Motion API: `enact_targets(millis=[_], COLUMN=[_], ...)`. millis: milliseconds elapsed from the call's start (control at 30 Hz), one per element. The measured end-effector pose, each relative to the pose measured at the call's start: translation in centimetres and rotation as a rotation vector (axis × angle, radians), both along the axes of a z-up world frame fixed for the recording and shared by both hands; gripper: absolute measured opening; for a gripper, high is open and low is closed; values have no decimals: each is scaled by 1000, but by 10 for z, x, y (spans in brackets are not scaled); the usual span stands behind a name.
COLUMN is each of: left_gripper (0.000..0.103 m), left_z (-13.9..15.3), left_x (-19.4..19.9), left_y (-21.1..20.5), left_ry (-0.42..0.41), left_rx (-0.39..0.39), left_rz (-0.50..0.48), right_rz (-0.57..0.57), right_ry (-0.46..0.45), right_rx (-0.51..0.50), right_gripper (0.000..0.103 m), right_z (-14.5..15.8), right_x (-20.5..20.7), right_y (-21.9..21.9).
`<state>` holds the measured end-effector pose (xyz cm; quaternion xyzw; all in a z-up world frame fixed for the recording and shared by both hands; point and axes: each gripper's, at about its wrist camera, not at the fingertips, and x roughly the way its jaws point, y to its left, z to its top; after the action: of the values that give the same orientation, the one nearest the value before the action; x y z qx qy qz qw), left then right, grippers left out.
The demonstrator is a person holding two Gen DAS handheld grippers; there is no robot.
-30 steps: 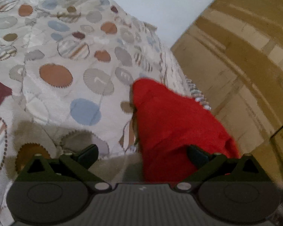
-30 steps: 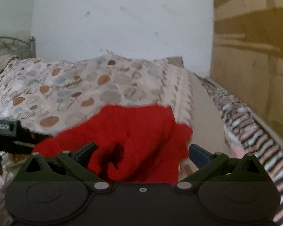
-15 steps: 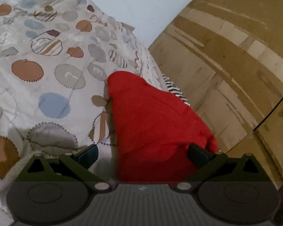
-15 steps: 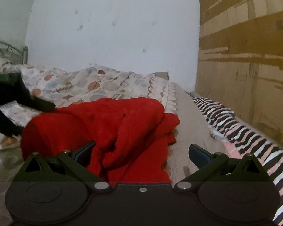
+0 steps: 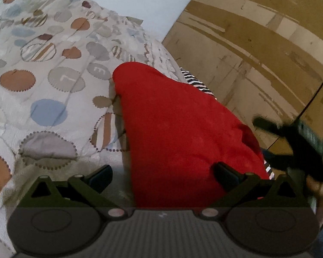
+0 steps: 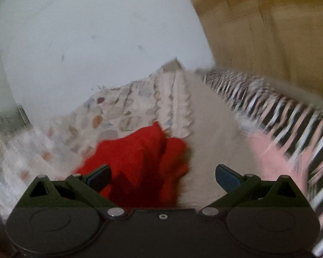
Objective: Fold small clothes
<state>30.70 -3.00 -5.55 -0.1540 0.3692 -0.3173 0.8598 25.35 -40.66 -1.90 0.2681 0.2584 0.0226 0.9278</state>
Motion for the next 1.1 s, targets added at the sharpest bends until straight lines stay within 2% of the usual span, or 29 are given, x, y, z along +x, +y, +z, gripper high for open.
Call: enact_targets(millis=[67, 133, 233, 300, 400, 433, 533, 600, 700, 867, 933, 967, 1000, 1100], left_gripper=[103, 103, 103, 103, 103, 103, 103, 102, 102, 102, 102, 102, 102, 103], left_z=[0, 1, -1, 0, 1, 2, 6, 12, 17, 17, 16, 16, 16, 9], left_x=[-1, -1, 0, 1, 1, 2, -1, -4, -4, 9, 14, 15, 14, 9], left_y=[-1, -1, 1, 2, 2, 3, 6, 7, 11, 20, 17, 13, 6, -15], left_ry=[-9, -9, 1, -1, -10, -15, -47, -83, -95, -16, 11, 12, 7, -9], left_rx=[10, 9, -1, 0, -6, -12, -20, -12, -30, -194, -247, -240, -201, -40], left_rz=[-3, -4, -4, -2, 2, 3, 14, 14, 26, 94, 74, 54, 32, -19], right_rz=[29, 64, 127, 125, 153, 150, 131, 137, 136, 131, 129, 127, 127, 128], right_ry=[12, 10, 50, 75, -9, -27, 18, 14, -8, -24, -27, -28, -29, -29], right_rx=[62, 22, -123, -232, -426, -430, -233, -173, -181, -181, -181, -184, -185, -182], right_gripper=[102, 102, 102, 99, 101, 101, 102, 102, 102, 102, 102, 102, 102, 102], right_z=[-1, 1, -8, -20, -42, -48, -61, -65, -68, -70, -70, -71, -71, -71], right_x=[20, 37, 68, 83, 84, 84, 88, 85, 81, 80, 80, 79, 79, 79], right_y=[0, 7, 23, 31, 42, 40, 15, 5, 6, 7, 7, 8, 8, 8])
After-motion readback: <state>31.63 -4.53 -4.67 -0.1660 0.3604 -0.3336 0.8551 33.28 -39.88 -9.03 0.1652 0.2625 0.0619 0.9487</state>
